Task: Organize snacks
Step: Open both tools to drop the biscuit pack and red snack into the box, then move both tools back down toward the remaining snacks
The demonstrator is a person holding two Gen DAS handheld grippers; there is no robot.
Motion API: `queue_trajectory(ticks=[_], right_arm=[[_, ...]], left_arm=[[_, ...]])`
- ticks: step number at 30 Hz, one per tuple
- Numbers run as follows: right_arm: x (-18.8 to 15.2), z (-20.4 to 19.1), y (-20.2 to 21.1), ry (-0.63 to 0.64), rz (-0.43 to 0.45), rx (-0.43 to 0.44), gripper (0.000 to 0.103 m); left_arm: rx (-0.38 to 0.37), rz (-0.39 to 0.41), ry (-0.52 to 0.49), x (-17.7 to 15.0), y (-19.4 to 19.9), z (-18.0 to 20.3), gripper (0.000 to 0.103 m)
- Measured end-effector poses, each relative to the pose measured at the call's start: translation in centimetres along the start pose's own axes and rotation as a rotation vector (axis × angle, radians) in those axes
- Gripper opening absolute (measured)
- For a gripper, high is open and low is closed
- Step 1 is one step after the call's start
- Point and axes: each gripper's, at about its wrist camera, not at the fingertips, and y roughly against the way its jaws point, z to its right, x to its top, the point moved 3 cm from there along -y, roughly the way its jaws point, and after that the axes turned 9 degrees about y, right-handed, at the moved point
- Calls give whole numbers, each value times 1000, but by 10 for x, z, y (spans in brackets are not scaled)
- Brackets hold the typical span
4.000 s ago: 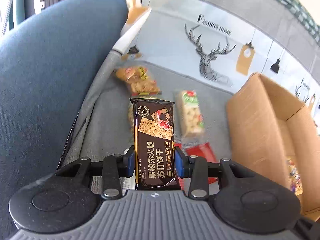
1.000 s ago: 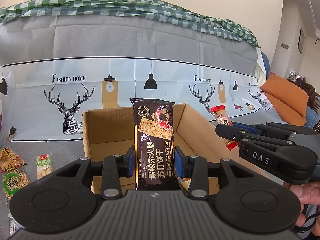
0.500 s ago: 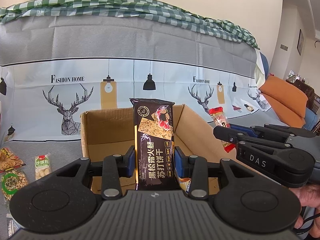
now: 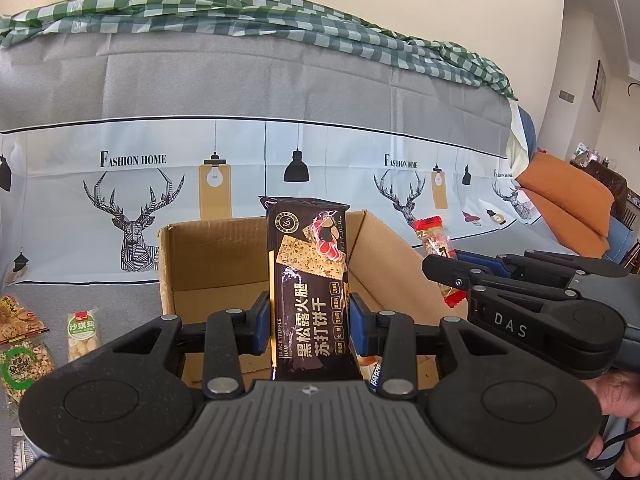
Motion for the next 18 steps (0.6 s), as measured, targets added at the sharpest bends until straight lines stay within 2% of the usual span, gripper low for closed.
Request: queue_trajectory(ticks=[8,10,11,18], right_arm=[[0,1,-2,5,-11,-21,20],[-1,3,-3,-9,-20,-23,38],[-2,5,-4,-15,-24,-28,41],[-1,5,-4,-26,-23,-42,41]], left_arm=[[-26,-33,0,0,-5,6,46],[-28,-29,0,0,-4,7,46],[-28,-29,3,0,-5,7,46],[-15,-17,11,1,0,-1,46]])
